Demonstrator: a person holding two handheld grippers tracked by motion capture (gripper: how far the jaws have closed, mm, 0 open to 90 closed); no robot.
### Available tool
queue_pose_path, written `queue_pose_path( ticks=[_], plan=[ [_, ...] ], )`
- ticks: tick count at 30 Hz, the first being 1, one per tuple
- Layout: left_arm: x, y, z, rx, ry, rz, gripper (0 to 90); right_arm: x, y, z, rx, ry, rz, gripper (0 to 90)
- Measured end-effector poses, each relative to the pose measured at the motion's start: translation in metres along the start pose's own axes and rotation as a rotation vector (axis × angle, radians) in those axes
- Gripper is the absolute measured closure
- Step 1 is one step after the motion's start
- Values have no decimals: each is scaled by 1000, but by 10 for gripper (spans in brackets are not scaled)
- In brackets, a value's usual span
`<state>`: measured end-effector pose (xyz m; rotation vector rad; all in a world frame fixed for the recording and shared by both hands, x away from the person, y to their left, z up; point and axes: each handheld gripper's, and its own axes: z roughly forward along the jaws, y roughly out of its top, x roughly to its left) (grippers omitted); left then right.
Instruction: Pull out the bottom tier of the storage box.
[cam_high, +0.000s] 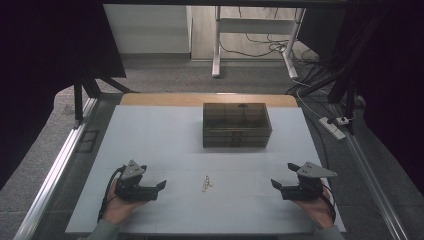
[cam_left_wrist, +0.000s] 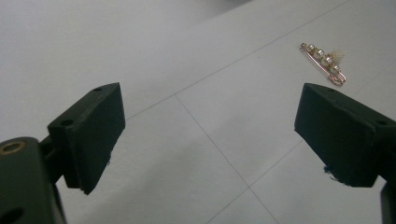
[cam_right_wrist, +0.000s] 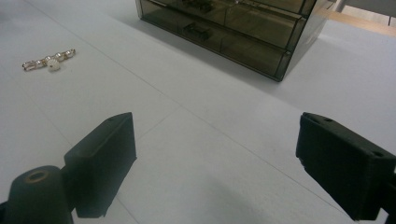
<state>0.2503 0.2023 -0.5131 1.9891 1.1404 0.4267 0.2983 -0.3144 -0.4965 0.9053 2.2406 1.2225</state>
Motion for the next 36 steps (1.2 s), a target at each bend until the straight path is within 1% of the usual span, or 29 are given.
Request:
queue_pose_path(
  ticks=[2,6,11,14,15,18,24,28,32,36],
  plan=[
    [1,-1,1,5,0,-4,97,0,0,0,2,-3,-1,117],
    [0,0,4,3,-9,-8,97,-1,-1,-4,-10,-9,21,120],
    [-1,1,2,-11,2,4,97,-2,-2,-4,-12,-15,23,123],
    [-1,1,2,-8,5,13,97,-2,-3,-3,-7,-22,32,124],
    [-2,1,2,-4,5,16,97,-2,-3,-3,-3,-18,48,129],
    [-3,1,1,0,4,18,97,-1,-3,-3,-1,-22,48,130],
    [-3,-1,-3,-12,2,14,99,2,-1,-3,-8,-28,45,133],
    [-4,-1,-2,-22,1,13,105,2,-1,-2,-21,-26,52,135],
    [-5,-2,0,-13,-8,21,106,2,-1,-3,-29,-32,57,138],
    [-5,-2,-1,-16,-8,25,106,3,0,-3,-31,-41,59,138]
  ],
)
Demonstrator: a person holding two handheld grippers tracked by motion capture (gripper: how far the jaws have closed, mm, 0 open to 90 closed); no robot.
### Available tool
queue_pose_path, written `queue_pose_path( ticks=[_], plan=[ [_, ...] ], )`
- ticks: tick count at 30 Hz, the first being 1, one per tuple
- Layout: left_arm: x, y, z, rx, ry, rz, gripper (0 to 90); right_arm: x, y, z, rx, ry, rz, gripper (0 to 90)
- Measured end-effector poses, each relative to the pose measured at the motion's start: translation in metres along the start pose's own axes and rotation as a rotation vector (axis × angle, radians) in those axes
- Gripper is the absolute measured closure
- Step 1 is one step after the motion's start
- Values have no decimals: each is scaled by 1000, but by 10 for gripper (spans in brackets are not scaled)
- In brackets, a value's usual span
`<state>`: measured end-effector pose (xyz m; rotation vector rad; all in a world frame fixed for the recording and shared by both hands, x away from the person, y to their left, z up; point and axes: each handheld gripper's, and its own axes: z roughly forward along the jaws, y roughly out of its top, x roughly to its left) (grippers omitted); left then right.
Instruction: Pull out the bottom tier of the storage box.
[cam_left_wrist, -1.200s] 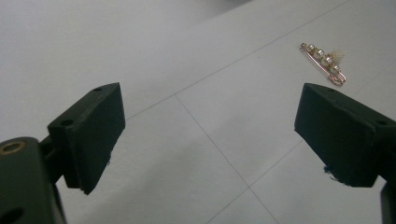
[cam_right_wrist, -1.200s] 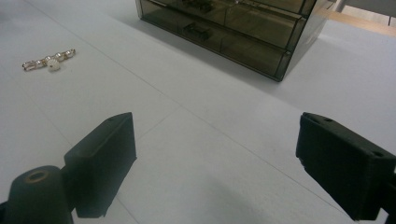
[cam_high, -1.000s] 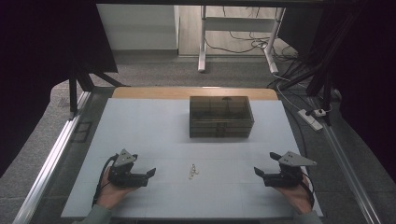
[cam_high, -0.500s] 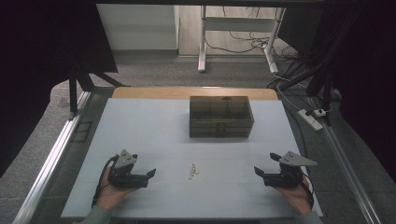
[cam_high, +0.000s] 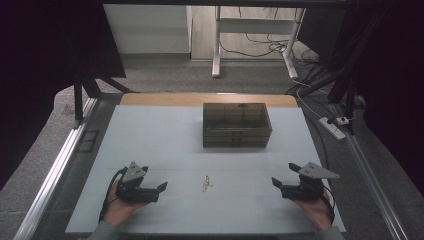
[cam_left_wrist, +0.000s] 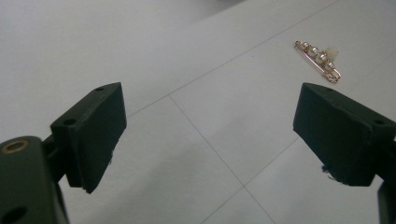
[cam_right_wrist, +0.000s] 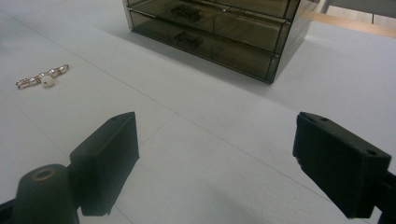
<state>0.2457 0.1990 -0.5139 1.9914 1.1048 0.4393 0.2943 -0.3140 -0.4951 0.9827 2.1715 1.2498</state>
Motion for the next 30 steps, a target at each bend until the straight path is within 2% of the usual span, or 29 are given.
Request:
queue_pose_path(
  ticks=[5,17,22,30],
  plan=[
    [0,0,0,-5,10,-4,115,4,2,0,-5,-6,-9,138],
    [-1,-1,2,3,0,1,116,14,4,5,-8,4,-20,135],
    [-1,-1,2,2,0,-4,118,22,6,7,-21,14,-22,136],
    [-1,-1,1,-5,-1,-2,119,29,6,11,-5,34,-32,136]
  ],
)
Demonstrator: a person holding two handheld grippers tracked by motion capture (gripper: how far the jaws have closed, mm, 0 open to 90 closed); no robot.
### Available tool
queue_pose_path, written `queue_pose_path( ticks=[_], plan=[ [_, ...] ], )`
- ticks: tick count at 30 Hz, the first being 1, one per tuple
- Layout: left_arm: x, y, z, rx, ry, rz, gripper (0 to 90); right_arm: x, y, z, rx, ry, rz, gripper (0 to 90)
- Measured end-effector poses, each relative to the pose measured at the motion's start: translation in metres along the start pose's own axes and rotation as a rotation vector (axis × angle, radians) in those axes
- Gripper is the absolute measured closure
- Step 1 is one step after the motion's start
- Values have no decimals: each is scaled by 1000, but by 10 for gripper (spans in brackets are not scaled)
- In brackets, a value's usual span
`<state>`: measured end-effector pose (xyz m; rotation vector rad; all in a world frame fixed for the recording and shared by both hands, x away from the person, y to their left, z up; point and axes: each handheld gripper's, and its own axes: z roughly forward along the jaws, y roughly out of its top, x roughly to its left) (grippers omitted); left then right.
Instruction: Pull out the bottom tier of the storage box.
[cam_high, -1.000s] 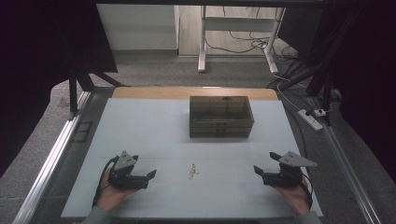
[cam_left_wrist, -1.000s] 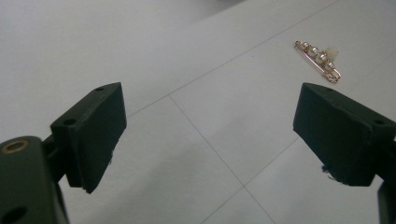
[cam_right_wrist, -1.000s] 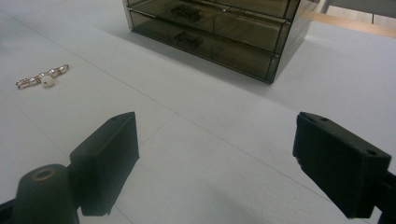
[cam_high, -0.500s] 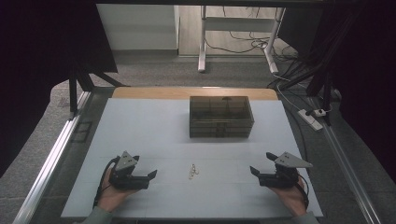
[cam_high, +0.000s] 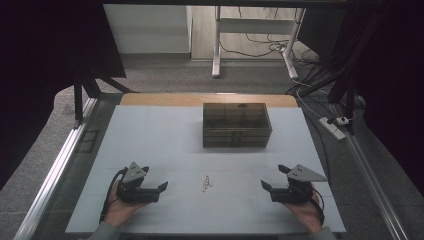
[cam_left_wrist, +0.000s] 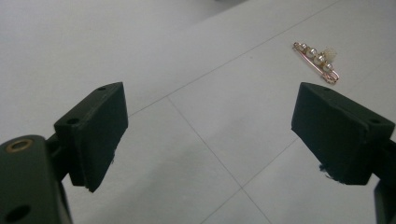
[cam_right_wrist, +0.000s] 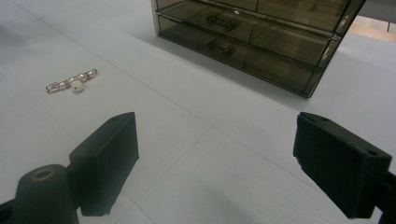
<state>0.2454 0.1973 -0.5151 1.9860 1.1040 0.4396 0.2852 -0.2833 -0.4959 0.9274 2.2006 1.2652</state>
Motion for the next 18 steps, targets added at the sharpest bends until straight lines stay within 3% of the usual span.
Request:
queue_pose_path(
  ticks=[18],
  plan=[
    [-1,0,1,5,-2,-7,119,15,1,11,7,25,-16,136]
  ],
)
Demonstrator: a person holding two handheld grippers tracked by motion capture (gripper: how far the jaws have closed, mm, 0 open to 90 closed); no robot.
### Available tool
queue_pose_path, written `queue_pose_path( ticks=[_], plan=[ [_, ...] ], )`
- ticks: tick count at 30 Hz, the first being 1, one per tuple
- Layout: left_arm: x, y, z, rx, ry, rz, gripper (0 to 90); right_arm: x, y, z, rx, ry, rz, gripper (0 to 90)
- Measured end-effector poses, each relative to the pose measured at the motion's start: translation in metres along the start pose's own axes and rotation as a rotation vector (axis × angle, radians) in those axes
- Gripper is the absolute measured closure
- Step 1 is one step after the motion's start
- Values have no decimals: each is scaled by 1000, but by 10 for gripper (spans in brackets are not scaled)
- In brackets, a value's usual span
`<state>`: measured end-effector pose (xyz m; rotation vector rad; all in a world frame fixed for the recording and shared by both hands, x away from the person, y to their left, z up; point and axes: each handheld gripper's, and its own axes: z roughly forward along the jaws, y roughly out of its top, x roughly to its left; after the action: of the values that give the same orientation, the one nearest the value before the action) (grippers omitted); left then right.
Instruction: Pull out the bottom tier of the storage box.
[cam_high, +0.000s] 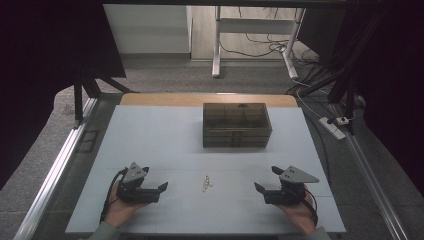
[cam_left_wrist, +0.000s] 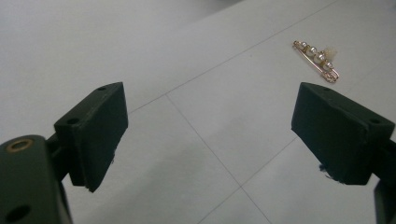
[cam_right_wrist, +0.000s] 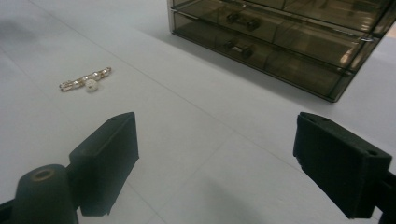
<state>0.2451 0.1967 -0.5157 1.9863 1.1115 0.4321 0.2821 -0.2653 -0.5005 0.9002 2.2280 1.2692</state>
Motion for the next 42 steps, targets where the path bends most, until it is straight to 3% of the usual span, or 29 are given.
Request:
queue_pose_path(
  ticks=[20,34,42],
  plan=[
    [-1,-1,2,9,-2,4,120,16,1,18,46,4,-69,147],
    [-1,-1,4,10,0,4,123,31,1,24,106,-42,-270,167],
    [0,-1,4,11,-1,1,123,34,2,27,128,-80,-341,177]
  ],
)
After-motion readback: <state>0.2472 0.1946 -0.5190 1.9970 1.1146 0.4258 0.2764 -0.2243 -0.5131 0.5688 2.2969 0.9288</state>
